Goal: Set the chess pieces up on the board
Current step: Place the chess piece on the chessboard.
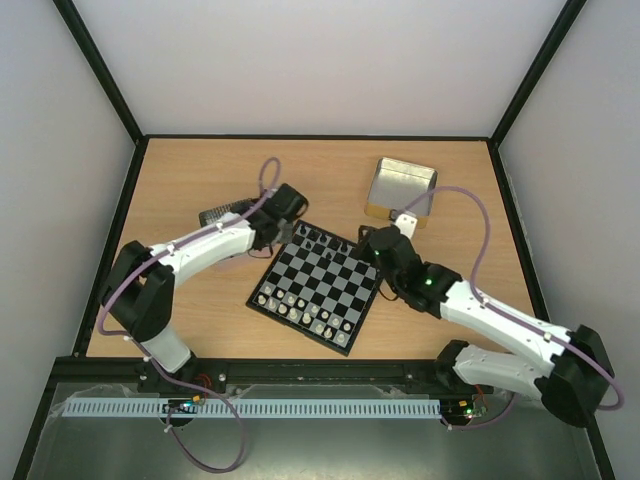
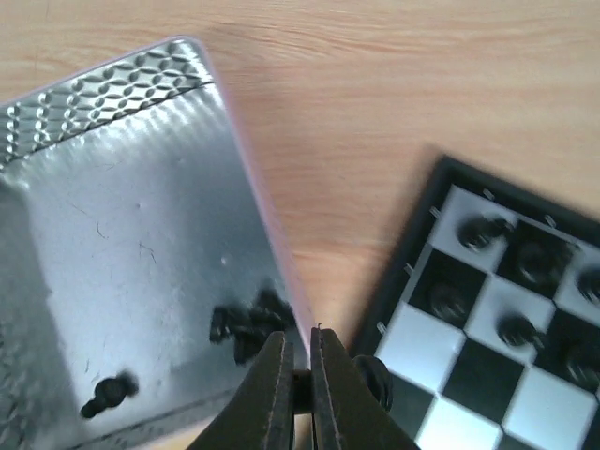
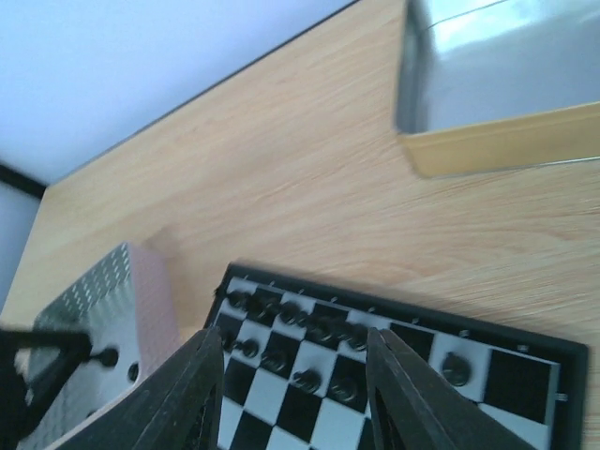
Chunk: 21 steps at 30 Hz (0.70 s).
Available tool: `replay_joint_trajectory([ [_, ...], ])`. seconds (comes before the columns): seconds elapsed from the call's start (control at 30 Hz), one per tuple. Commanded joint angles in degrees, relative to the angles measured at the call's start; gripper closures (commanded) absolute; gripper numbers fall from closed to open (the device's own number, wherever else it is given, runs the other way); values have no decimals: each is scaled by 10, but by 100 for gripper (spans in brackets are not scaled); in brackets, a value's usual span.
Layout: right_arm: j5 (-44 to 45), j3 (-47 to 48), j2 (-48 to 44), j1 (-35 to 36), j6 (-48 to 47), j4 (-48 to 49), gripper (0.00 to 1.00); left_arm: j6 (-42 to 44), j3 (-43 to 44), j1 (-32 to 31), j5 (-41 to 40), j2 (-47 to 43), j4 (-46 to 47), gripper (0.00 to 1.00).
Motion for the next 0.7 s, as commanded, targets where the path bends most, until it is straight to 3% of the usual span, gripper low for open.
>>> replay_joint_trajectory([
  [0.0,130,-36,-62,1,52,-48,59,36,52,-84,-152,21,-161,98],
  [0.13,160,-57,-102,1,75,-63,59,24,86,-151,-215,64,-232,98],
  [0.3,196,-64,-134,0,103,-91,59,0,106,-204,-238,117,-264,98],
  [0.67,223,-72,-168,0,119,-118,59,-26,121,-244,-252,204,-256,95],
])
